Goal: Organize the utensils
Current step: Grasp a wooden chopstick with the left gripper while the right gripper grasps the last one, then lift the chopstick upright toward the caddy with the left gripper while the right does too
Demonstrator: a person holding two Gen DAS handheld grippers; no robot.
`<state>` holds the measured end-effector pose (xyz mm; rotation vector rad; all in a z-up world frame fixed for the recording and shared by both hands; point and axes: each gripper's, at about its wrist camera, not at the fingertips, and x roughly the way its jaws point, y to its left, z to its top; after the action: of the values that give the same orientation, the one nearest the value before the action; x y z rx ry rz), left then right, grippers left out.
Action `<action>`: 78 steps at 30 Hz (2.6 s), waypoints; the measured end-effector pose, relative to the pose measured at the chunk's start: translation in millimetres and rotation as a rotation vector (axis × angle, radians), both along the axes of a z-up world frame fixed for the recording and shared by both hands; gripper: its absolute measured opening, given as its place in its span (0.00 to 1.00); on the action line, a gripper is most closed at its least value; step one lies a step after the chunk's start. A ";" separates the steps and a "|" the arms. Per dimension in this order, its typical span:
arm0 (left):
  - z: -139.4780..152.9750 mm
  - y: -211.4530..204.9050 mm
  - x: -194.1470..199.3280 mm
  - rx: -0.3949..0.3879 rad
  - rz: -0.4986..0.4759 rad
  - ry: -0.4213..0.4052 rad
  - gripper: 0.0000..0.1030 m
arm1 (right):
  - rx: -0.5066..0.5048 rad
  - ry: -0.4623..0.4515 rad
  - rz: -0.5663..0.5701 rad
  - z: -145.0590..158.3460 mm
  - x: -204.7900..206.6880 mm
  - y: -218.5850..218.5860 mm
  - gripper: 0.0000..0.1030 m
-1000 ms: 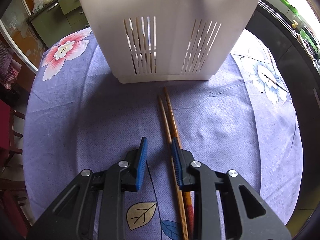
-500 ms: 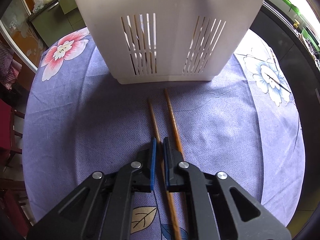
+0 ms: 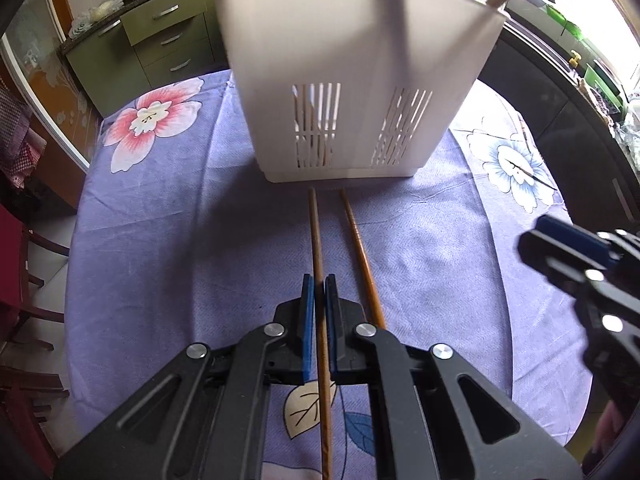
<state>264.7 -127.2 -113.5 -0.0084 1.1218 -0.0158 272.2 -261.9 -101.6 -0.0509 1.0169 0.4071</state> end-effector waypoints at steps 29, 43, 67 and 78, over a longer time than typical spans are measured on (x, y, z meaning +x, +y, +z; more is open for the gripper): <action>16.3 92.7 -29.3 -0.066 0.084 -0.054 0.06 | -0.165 0.115 0.078 -62.5 37.0 118.0 0.10; 32.8 90.1 -39.7 -0.071 0.066 -0.090 0.05 | -0.029 -0.029 0.076 2.9 -10.0 68.4 0.07; -6.5 66.9 -9.9 0.006 0.060 0.040 0.05 | 0.139 -0.232 0.011 88.4 -115.8 -37.5 0.07; -32.1 67.7 12.7 0.027 0.065 0.097 0.05 | 0.149 -0.227 0.013 86.1 -115.9 -38.4 0.07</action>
<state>277.4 -59.6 -145.6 -0.0219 1.2181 0.0581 156.3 -300.4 -15.5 0.0298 0.7609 0.4762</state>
